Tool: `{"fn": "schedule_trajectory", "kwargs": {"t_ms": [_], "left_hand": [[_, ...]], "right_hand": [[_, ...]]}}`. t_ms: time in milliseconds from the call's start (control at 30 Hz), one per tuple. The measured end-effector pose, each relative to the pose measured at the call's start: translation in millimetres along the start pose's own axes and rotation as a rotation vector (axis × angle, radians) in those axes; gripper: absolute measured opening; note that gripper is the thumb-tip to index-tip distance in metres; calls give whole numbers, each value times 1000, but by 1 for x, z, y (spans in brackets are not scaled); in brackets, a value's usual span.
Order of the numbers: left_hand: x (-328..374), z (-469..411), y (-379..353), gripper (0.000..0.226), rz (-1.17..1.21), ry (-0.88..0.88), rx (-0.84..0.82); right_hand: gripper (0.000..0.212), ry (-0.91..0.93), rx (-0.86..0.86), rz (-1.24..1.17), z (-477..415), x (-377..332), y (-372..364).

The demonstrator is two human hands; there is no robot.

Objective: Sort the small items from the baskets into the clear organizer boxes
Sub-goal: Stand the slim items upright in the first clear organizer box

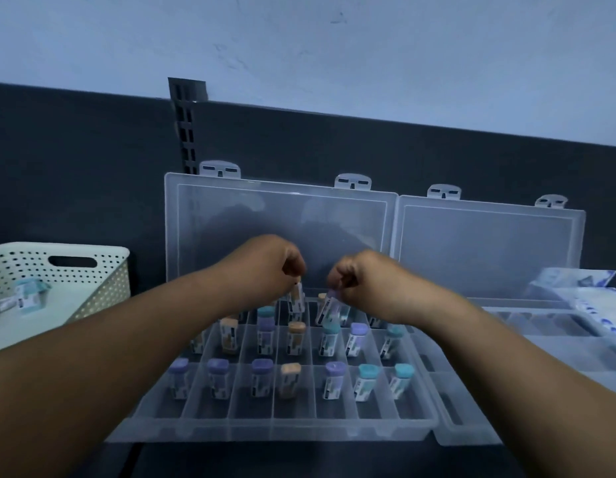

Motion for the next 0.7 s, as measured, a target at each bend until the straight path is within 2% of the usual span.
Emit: {"fn": "schedule_trajectory", "kwargs": {"t_ms": [133,433,700], "left_hand": [[-3,1,-8,16,-25,21,-43],[-10,-2,-22,11,-68,52,-100],[-15,-4,-33,21,-72,87,-156]], "right_hand": [[15,39,-21,66,-5,-2,-10],[16,32,-108,59,-12,-1,-21],[17,15,-168,63,-18,1,-30]]}}
Point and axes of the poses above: each hand's wrist, its own z-axis away from the middle knuckle, its own y-axis out of the back of the hand, x = y × z, the point moved 5 cm from there along -z, towards the middle knuckle, and after that the axes turned 9 degrees about z, right-handed, at the moved point
